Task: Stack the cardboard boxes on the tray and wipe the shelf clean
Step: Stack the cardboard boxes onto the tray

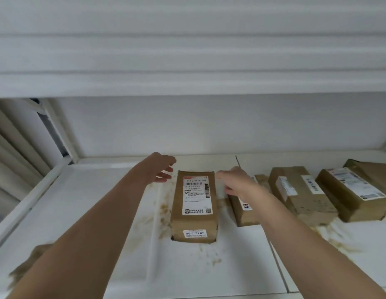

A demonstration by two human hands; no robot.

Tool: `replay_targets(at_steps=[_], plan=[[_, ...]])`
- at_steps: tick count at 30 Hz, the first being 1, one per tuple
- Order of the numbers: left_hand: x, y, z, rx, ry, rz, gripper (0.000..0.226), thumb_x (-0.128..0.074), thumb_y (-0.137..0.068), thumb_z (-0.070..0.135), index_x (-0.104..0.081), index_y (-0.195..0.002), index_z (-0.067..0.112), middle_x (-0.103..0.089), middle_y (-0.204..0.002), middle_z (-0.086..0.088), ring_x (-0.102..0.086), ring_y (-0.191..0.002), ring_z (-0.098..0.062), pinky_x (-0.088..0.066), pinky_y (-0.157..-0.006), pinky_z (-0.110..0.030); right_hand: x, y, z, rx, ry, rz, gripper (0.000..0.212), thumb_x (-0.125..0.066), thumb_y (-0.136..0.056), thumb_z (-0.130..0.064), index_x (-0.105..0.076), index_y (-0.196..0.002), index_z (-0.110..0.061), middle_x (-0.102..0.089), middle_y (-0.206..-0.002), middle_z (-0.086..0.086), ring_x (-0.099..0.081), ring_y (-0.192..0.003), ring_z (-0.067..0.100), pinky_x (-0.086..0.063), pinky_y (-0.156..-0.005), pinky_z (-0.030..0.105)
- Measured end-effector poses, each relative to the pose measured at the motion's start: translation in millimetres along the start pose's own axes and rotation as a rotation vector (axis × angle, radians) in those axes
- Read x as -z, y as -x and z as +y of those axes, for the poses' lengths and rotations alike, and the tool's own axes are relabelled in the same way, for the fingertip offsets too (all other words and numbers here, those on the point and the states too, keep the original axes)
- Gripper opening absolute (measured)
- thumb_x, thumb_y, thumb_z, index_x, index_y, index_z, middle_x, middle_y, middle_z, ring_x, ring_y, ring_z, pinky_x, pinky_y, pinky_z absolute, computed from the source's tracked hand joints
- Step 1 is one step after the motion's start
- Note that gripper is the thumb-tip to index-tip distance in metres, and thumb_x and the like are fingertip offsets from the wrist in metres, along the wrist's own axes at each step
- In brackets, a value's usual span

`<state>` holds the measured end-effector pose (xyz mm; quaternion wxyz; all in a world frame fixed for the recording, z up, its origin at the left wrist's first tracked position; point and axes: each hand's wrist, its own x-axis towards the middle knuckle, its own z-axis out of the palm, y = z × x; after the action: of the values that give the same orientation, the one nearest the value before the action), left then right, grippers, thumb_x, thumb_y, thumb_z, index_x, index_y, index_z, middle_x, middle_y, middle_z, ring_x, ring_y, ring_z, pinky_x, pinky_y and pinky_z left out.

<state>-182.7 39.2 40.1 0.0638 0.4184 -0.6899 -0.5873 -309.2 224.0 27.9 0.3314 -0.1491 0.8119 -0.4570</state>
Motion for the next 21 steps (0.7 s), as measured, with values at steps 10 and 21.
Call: replay_targets(at_steps=[10, 21], plan=[[-37.0, 7.1, -21.9, 0.124, 0.018, 0.127, 0.035, -0.058, -0.091, 0.036, -0.057, -0.103, 0.004, -0.061, -0.105, -0.014, -0.062, -0.083, -0.027, -0.050, -0.082, -0.037, 23.5, 10.8, 5.0, -0.050, -0.081, -0.262, 0.010, -0.052, -0.098, -0.015, -0.045, -0.100, -0.008, -0.050, -0.082, -0.002, -0.055, -0.076, 0.010, -0.053, -0.090, 0.031], [-32.8, 21.9, -43.2, 0.213, 0.082, 0.092, 0.057, -0.049, -0.090, 0.057, -0.056, -0.115, 0.005, -0.061, -0.118, -0.012, -0.062, -0.108, -0.032, -0.048, -0.099, -0.044, 14.3, 20.5, 15.3, -0.090, -0.071, -0.285, 0.019, -0.046, -0.102, -0.030, -0.046, -0.095, -0.013, -0.052, -0.079, 0.005, -0.058, -0.070, 0.020, -0.054, -0.079, 0.036]])
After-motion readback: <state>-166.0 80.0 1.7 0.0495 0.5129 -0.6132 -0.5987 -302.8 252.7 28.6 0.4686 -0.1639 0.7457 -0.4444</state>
